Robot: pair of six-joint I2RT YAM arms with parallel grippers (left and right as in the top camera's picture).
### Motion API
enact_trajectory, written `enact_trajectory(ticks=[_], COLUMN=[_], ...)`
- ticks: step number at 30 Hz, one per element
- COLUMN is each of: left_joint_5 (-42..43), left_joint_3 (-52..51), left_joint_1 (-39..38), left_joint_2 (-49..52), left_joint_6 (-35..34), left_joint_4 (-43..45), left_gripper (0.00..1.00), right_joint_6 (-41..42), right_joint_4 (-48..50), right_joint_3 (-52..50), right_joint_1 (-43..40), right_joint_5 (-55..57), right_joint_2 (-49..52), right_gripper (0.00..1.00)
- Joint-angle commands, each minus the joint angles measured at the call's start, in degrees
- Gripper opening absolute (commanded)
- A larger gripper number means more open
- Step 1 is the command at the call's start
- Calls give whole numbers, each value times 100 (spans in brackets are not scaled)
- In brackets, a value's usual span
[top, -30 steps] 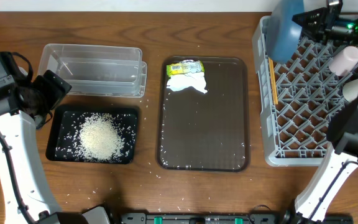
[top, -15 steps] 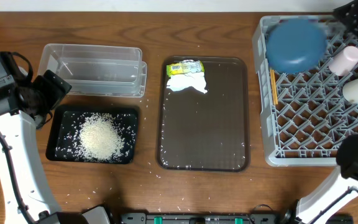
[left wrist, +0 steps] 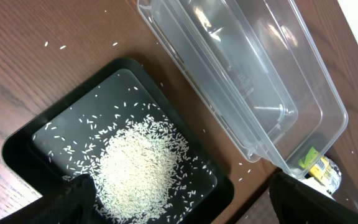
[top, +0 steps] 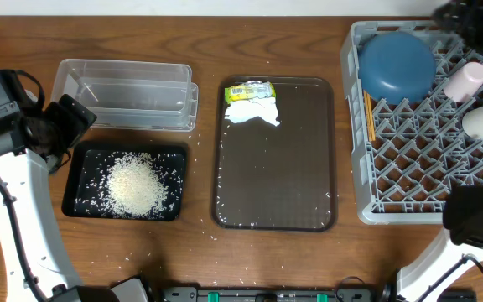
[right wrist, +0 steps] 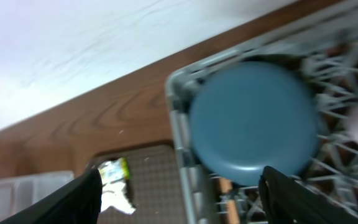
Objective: Sort waste into correct bins and load items into the dishwasher rack
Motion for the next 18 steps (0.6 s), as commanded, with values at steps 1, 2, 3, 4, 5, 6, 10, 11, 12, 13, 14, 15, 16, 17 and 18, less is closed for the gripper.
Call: enact_trajectory(ticks=[1,2,3,4,5,6,10,11,12,13,14,15,16,17,18], left_joint_5=[4,4,4,4,4,4,4,4,4,4,4,4,4,4,4], left_joint_3=[57,57,57,57,57,57,57,57,57,57,57,57,57,57,57], left_joint_1=[24,24,24,24,24,24,24,24,24,24,24,24,24,24,24], left_joint_2=[52,52,52,52,52,52,52,52,52,52,52,52,52,52,52], left_joint_6=[-13,-13,-13,-13,-13,-13,-13,-13,-13,-13,-13,-13,-13,-13,-13], left_joint_4=[-11,-11,-11,-11,-11,-13,-11,-11,-11,-13,-11,-11,-11,-11,-11], left_gripper=[92,92,92,92,92,92,92,92,92,92,92,92,92,92,92], right_joint_6=[-94,-164,-175,-175,-173,-173,-173,-173,-168,-166,-168,-166,-162,-120,-85], right_joint_4=[-13,-9,-11,-13,-11,0,144,210,249,297,337,380,433,463,494], right_joint_3=[-4,-4,-4,-4,-4,-4,-4,-4,-4,-4,-4,-4,-4,-4,-4], right_joint_1=[577,758,992,1244,1502,1725,2769,3038,3215,3397,3536,3676,3818,3912,4002], right_joint_5=[-81,-26,142,382,660,905,1902,2138,2299,2435,2500,2551,2553,2553,2553], right_joint_2=[28,44,66,107,149,203,625,804,938,1110,1252,1419,1613,1746,1884], right_gripper=[77,77,76,76,76,76,80,82,82,82,82,82,82,82,82])
